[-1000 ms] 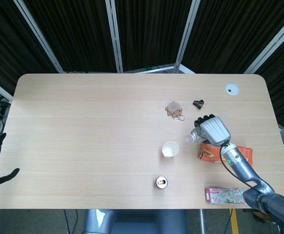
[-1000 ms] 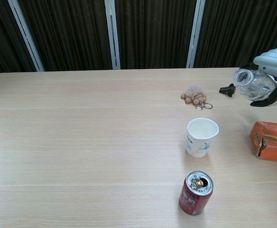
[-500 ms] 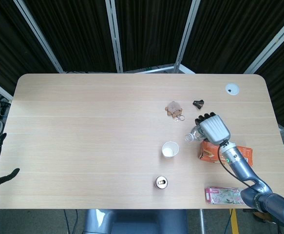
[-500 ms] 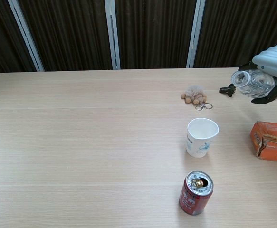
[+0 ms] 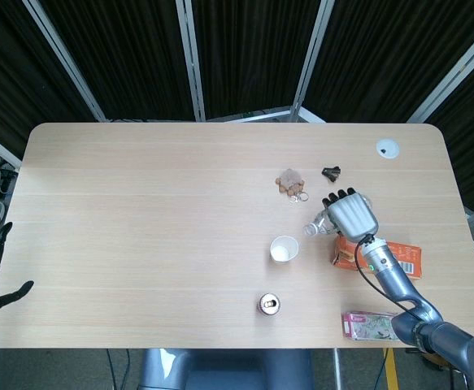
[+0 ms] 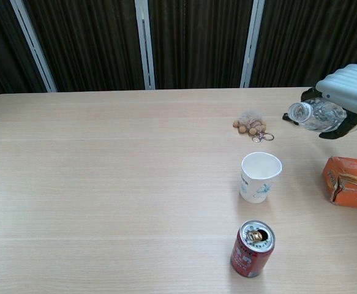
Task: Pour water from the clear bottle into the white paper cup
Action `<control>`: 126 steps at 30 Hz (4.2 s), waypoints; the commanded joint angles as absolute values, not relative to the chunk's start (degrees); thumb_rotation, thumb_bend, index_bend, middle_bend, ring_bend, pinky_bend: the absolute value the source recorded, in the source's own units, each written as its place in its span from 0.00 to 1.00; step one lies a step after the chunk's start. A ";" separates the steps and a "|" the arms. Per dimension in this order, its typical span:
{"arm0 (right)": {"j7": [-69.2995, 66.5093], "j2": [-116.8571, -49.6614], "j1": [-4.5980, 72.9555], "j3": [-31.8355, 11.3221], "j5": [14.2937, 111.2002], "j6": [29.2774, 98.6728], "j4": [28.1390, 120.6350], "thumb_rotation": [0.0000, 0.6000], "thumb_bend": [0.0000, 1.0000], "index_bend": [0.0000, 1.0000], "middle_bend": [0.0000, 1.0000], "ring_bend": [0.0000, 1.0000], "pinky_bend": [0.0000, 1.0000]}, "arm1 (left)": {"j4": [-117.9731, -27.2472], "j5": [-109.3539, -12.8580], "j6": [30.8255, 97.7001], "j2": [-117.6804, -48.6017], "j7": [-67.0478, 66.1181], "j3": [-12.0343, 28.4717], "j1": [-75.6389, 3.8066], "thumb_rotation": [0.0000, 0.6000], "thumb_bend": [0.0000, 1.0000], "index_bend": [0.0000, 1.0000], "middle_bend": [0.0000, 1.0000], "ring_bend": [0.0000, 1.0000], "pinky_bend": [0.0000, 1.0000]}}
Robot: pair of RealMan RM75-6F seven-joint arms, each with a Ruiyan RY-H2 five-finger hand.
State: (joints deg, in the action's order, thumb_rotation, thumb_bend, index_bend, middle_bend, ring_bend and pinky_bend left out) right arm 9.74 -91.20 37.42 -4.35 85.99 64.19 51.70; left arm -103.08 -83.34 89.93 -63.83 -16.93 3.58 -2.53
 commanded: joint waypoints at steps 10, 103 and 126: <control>11.78 -93.42 37.88 -3.89 87.04 64.28 49.60 1.00 0.63 0.49 0.61 0.53 0.48 | -103.06 -83.45 89.83 -63.86 -16.96 3.49 -2.47 1.00 0.00 0.00 0.00 0.00 0.00; 9.61 -94.65 37.92 -7.66 84.26 64.44 51.27 1.00 0.68 0.50 0.64 0.56 0.50 | -103.32 -82.83 88.47 -63.81 -17.22 3.44 -2.76 1.00 0.00 0.00 0.00 0.00 0.00; -41.78 -94.27 41.36 -12.35 80.62 52.61 55.16 1.00 0.69 0.50 0.64 0.56 0.50 | -103.54 -80.58 86.00 -63.64 -17.37 3.66 -3.77 1.00 0.00 0.00 0.00 0.00 0.00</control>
